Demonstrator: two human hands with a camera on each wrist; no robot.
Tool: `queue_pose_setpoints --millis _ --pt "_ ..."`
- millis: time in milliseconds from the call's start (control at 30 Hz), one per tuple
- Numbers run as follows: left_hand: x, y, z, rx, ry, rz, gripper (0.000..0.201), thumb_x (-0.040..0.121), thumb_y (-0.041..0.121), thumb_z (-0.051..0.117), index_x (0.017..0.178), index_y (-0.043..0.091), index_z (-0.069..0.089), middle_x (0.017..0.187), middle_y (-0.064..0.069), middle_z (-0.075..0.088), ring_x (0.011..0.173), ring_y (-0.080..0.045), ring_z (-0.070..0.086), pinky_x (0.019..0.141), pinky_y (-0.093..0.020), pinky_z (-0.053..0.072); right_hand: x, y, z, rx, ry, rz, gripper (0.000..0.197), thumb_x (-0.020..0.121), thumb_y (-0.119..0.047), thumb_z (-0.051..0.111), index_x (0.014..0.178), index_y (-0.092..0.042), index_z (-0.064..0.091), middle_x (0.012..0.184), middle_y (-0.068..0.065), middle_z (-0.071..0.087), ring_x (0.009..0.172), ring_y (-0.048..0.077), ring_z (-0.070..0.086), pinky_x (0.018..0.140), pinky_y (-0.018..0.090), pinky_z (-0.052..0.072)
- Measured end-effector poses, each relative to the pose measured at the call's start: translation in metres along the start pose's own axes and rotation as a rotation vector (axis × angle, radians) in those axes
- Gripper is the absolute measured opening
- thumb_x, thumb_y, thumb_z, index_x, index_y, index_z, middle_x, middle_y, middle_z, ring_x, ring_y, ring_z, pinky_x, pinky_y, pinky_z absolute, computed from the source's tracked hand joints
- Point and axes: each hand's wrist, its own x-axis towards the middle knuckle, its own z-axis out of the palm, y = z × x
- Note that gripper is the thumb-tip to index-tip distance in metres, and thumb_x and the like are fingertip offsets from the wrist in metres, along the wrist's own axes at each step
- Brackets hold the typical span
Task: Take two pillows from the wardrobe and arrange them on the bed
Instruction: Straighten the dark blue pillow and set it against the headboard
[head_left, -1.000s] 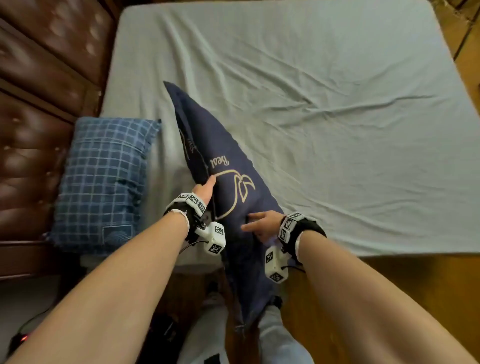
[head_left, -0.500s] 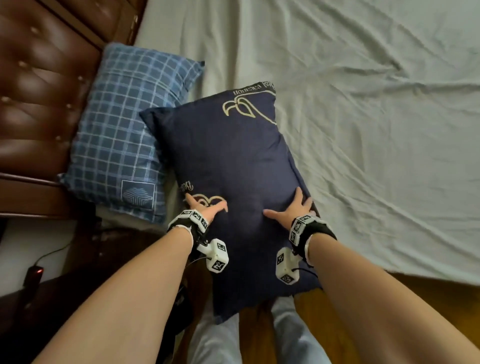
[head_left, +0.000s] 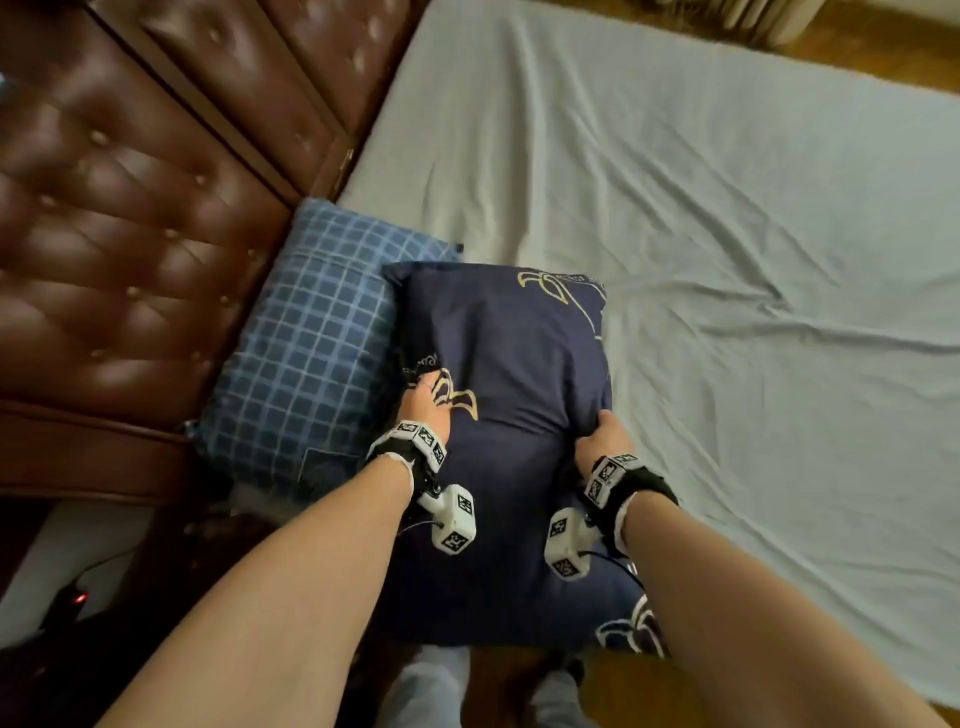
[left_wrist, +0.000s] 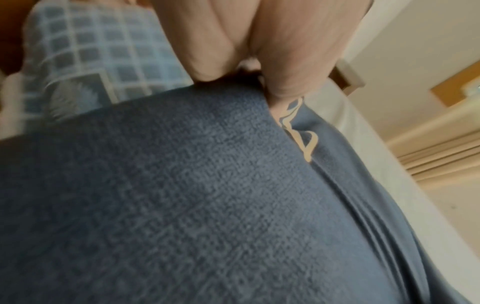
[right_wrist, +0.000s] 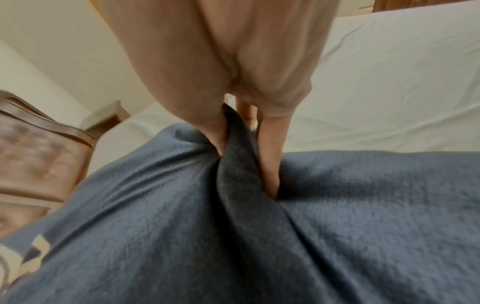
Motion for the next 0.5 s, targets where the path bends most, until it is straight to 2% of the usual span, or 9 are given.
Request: queue_pose_setpoints --millis 33,100,267,400,500 --pt "0.005 0.017 -0.020 -0.060 0.010 0.010 0.049 0.091 0.005 0.056 0.138 0.016 0.051 0.129 -0.016 0.061 0.116 -0.031 0.060 0.100 -0.031 0.045 -0.003 -0.020 -0.012 0.021 0.023 -0.011 0.033 0.084 -0.006 0.047 0.117 -0.009 0.050 0.114 0.023 0.061 0.101 0.043 0.060 0.087 0.046 0.053" --pt "0.016 0.047 -0.057 -0.131 0.029 0.040 0.052 0.089 0.005 0.058 0.138 0.019 0.051 0.129 -0.015 0.060 0.113 -0.029 0.062 0.095 -0.026 0.045 -0.007 -0.058 -0.033 0.064 0.066 -0.024 0.037 0.084 -0.008 0.048 0.121 -0.009 0.049 0.117 0.022 0.060 0.103 0.043 0.060 0.090 0.048 0.053" --pt "0.035 0.119 -0.149 -0.236 0.039 0.107 0.079 0.075 0.017 0.077 0.145 0.024 0.041 0.138 -0.007 0.054 0.122 -0.029 0.057 0.106 -0.034 0.043 -0.021 -0.155 -0.076 0.236 0.131 -0.094 0.052 0.086 -0.007 0.048 0.137 -0.008 0.040 0.133 0.020 0.054 0.116 0.041 0.055 0.099 0.041 0.047" --pt "0.057 0.158 -0.198 -0.275 0.114 0.133 0.097 0.058 0.021 0.082 0.145 0.031 0.040 0.136 -0.002 0.057 0.122 -0.026 0.058 0.108 -0.039 0.044 -0.016 -0.215 -0.097 0.326 0.132 -0.184 0.053 0.085 -0.011 0.048 0.137 -0.013 0.040 0.130 0.019 0.057 0.110 0.041 0.059 0.095 0.049 0.051" --pt "0.058 0.181 -0.225 -0.179 0.218 0.125 0.093 0.068 0.020 0.080 0.148 0.034 0.034 0.145 -0.002 0.049 0.133 -0.027 0.048 0.113 -0.036 0.037 -0.002 -0.250 -0.109 0.344 0.115 -0.243 0.052 0.086 -0.012 0.049 0.137 -0.013 0.039 0.132 0.017 0.055 0.112 0.041 0.058 0.095 0.048 0.050"
